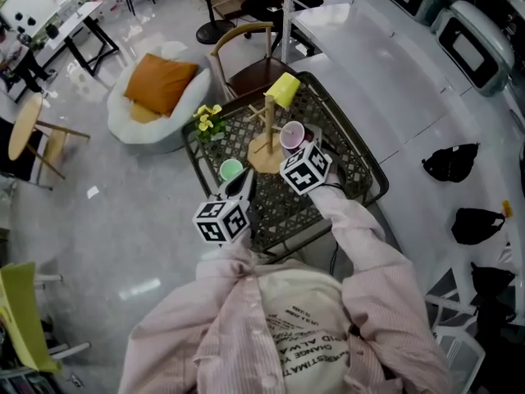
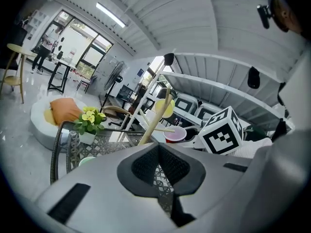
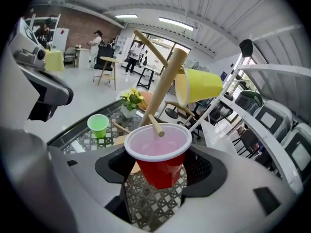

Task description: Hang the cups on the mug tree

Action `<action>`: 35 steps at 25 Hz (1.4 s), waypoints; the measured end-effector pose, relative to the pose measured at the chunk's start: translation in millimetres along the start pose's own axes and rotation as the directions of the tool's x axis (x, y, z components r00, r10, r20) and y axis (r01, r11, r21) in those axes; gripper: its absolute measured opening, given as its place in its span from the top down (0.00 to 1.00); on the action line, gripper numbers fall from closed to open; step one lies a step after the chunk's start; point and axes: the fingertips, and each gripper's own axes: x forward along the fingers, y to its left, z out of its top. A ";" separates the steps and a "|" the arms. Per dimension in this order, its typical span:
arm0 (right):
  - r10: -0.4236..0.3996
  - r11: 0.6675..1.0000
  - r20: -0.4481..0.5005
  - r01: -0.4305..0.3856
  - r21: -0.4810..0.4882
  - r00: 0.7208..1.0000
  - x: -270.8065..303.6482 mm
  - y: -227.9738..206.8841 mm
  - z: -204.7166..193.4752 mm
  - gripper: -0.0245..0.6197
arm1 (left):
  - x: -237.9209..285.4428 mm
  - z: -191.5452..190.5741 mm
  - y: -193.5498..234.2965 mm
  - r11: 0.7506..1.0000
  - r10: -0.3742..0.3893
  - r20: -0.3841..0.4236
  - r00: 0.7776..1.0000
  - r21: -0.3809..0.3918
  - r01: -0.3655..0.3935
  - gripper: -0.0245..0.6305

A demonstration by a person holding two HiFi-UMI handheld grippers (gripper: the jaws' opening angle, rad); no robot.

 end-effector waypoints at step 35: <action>-0.222 0.855 -0.085 0.152 -0.496 0.971 16.0 27.2 31.3 0.50 | -40.7 5.4 36.4 0.998 -0.070 -0.032 0.997 -0.012 0.069 0.97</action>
